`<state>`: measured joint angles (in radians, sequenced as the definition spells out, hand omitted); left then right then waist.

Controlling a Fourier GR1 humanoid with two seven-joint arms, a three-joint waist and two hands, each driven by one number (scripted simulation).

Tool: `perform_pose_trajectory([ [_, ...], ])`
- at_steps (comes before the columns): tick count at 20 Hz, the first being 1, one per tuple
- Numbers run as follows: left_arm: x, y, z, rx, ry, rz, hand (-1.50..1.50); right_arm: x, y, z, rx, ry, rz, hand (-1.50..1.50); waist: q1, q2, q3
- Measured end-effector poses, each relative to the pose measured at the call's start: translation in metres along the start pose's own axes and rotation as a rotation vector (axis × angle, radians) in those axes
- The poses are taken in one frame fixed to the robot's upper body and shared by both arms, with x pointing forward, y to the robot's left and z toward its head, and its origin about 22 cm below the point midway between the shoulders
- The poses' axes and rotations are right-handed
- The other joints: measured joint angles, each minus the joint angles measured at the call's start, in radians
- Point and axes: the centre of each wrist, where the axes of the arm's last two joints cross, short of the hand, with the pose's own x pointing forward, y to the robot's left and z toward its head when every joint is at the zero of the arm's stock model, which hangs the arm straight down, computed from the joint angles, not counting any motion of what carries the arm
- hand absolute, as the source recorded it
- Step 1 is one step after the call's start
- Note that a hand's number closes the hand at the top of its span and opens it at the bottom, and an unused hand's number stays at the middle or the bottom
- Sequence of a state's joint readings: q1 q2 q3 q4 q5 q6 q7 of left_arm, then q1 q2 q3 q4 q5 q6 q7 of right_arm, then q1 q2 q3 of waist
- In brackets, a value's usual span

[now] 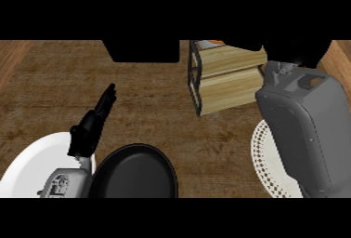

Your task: Pick the cupcake from the placemat and place it in the tiered shelf

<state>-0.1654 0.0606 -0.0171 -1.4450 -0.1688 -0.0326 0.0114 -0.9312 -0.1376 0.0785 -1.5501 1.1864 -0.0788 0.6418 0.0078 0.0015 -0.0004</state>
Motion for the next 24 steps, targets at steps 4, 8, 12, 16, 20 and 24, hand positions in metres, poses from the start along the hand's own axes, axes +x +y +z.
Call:
perform_pose_trajectory([
  [4,0.000,0.005,-0.004,0.005,-0.001,0.005,0.00,-0.012,0.008,-0.007,-0.036,0.043,-0.168,1.50,0.003,0.003,0.001],
  [8,0.003,0.001,-0.005,0.000,0.001,0.001,0.00,-0.027,0.024,-0.011,-0.053,0.064,-0.268,1.50,0.003,0.002,0.001],
  [12,0.001,0.002,-0.003,-0.004,-0.001,0.004,0.00,-0.042,0.031,-0.026,-0.053,0.069,-0.307,1.50,0.002,0.001,0.001],
  [16,0.004,0.002,-0.003,-0.004,-0.003,0.001,0.00,-0.051,0.043,-0.033,-0.054,0.068,-0.324,1.50,0.002,0.001,0.001],
  [20,-0.001,0.007,0.000,0.005,0.006,0.000,0.00,-0.074,0.049,-0.032,-0.079,0.166,-0.150,-1.50,-0.006,-0.002,0.000],
  [24,-0.001,0.001,-0.001,0.007,0.002,0.003,0.00,-0.083,0.047,-0.032,-0.103,0.237,-0.091,-1.50,-0.006,-0.002,0.000],
])
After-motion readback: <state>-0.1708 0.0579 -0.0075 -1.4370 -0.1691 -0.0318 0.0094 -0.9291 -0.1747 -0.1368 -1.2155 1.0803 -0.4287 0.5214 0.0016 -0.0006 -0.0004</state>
